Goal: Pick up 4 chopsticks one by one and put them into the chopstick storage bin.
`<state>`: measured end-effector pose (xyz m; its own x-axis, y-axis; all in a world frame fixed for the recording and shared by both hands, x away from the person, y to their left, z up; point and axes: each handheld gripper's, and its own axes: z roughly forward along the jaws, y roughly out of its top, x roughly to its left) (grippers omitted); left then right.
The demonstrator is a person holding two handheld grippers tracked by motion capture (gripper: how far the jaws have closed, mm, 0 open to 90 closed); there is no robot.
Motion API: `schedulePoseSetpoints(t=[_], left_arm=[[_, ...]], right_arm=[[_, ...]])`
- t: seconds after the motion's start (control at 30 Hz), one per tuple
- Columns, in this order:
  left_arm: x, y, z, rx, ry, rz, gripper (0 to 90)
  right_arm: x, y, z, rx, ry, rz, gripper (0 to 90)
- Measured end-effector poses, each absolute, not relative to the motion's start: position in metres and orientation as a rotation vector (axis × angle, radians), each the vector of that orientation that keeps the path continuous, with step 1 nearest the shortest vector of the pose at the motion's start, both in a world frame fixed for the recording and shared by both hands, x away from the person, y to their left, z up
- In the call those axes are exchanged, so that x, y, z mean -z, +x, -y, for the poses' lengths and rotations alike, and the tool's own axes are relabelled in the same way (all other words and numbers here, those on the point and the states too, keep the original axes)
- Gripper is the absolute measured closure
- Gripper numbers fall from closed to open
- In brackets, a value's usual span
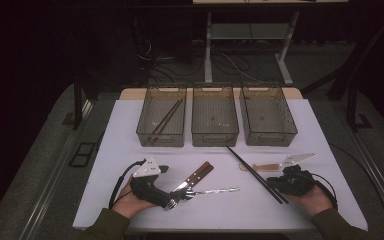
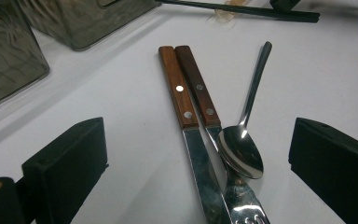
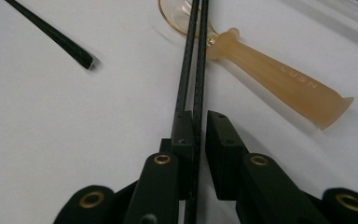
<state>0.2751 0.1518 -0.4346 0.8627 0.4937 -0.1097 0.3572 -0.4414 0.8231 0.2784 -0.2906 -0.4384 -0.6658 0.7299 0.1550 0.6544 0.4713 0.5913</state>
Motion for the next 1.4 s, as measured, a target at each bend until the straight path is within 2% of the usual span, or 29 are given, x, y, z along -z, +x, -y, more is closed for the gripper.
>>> schedulePoseSetpoints(t=[1.4], left_arm=[[0.4350,0.2746,-0.1504,-0.178,2.086,-0.599,3.4]], right_arm=[[0.4324,0.2745,0.2939,-0.977,1.176,-2.514,85.2]])
